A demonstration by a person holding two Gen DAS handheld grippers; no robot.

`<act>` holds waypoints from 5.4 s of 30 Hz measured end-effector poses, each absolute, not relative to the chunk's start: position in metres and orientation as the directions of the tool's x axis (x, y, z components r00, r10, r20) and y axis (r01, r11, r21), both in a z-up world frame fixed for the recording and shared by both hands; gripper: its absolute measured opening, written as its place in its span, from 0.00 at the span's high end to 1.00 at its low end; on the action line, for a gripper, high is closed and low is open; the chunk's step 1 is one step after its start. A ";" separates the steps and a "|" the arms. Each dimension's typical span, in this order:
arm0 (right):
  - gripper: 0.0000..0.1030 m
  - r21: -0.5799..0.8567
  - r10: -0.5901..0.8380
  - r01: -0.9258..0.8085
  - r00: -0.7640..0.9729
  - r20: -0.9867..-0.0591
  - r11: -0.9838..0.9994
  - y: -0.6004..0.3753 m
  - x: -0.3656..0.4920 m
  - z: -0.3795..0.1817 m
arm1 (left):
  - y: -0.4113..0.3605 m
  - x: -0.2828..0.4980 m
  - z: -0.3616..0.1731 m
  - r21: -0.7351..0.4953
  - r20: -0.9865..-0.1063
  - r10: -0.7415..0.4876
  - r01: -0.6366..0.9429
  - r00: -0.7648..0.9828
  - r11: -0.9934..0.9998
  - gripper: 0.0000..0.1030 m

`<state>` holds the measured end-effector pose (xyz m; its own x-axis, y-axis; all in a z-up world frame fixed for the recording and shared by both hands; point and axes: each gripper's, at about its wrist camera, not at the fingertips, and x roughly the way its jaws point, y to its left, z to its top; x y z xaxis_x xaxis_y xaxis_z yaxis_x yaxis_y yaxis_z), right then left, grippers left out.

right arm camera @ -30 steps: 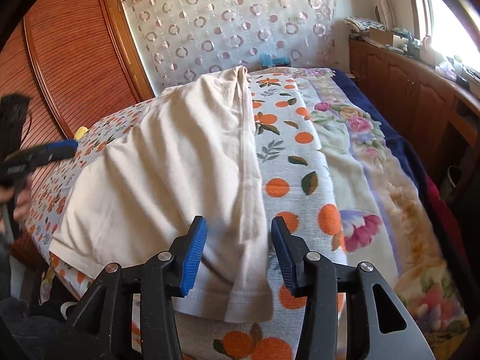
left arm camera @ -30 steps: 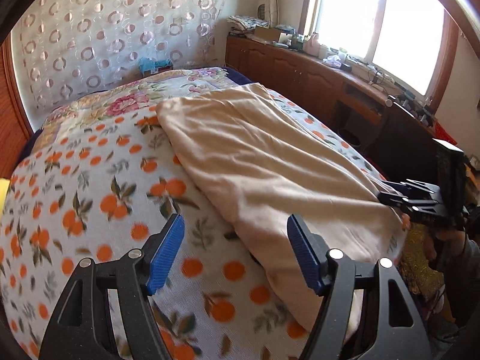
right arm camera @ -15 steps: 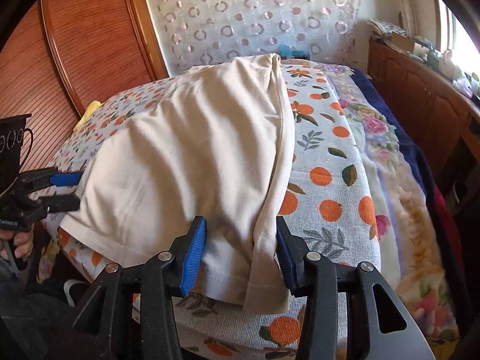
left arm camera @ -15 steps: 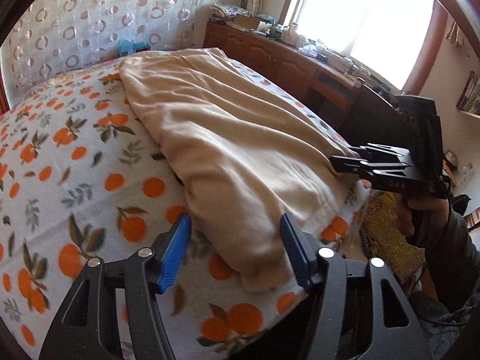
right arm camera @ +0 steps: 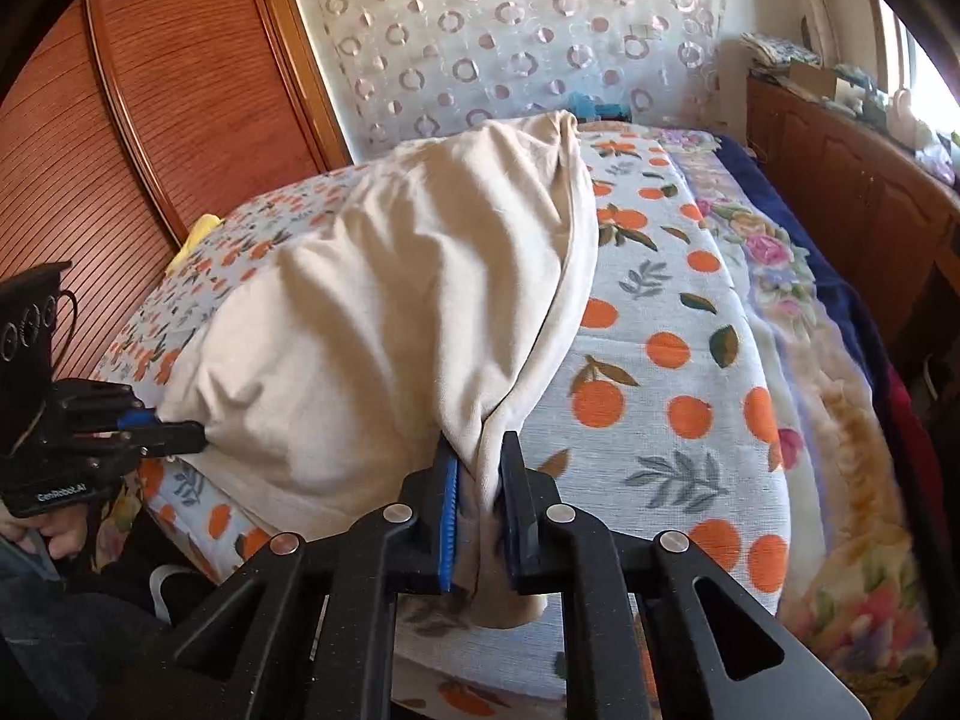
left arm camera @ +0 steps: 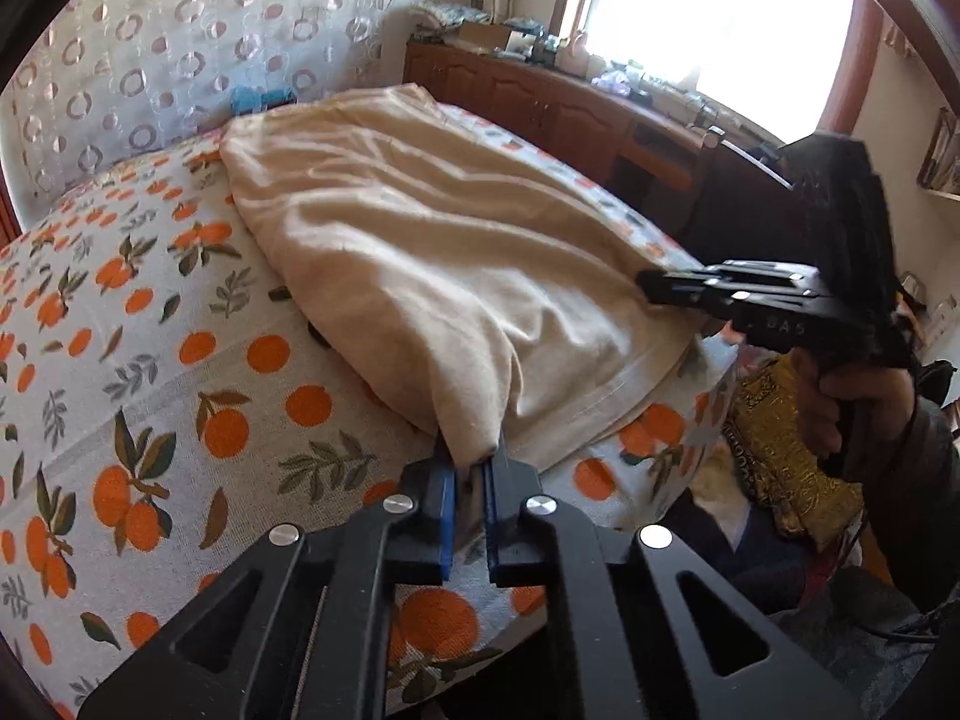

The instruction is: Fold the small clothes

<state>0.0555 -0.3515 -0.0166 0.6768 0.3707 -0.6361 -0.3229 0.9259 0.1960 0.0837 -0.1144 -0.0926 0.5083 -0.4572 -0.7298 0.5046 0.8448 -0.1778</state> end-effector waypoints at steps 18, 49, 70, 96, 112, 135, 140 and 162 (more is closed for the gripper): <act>0.89 0.185 0.449 -0.412 0.762 -0.468 0.892 -0.365 0.002 0.065 | -0.076 0.077 0.010 -0.215 -0.549 -0.562 0.546 0.619 0.810 0.93; 0.48 0.131 0.236 -0.197 0.769 -0.594 0.972 -0.278 0.267 0.077 | -0.061 0.287 -0.018 -0.159 -0.672 -0.383 0.381 0.634 0.911 0.29; 0.50 0.090 0.279 -0.306 0.657 -0.701 0.948 -0.276 0.250 0.030 | -0.080 0.314 -0.071 -0.178 -0.758 -0.352 0.345 0.549 0.921 0.29; 0.34 0.160 0.337 -0.334 0.583 -0.739 0.929 -0.282 0.320 -0.012 | -0.056 0.384 -0.092 -0.280 -0.767 -0.383 0.268 0.515 0.922 0.29; 0.86 0.161 0.435 -0.481 0.535 -0.724 0.862 -0.283 0.324 -0.007 | -0.067 0.370 -0.079 -0.344 -0.738 -0.503 0.390 0.449 0.854 0.90; 0.88 0.018 0.657 -0.758 0.553 -0.512 0.652 -0.094 0.299 0.094 | 0.138 0.222 0.029 -0.267 -0.507 -0.333 0.222 0.795 0.938 0.92; 0.88 0.018 0.697 -0.803 0.506 -0.508 0.596 -0.049 0.321 0.088 | 0.189 0.210 0.035 -0.273 -0.490 -0.265 0.142 0.830 0.951 0.92; 0.87 -0.050 0.532 -0.821 0.414 -0.738 0.569 0.188 0.516 -0.004 | 0.333 0.255 -0.093 -0.418 -0.649 -0.096 -0.248 0.755 0.874 0.92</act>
<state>0.5158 0.1879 -0.0037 0.4138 0.5325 -0.7384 -0.8211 0.5686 -0.0501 0.2549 0.3326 -0.0928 0.7549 -0.0962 -0.6487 -0.2477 0.8741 -0.4179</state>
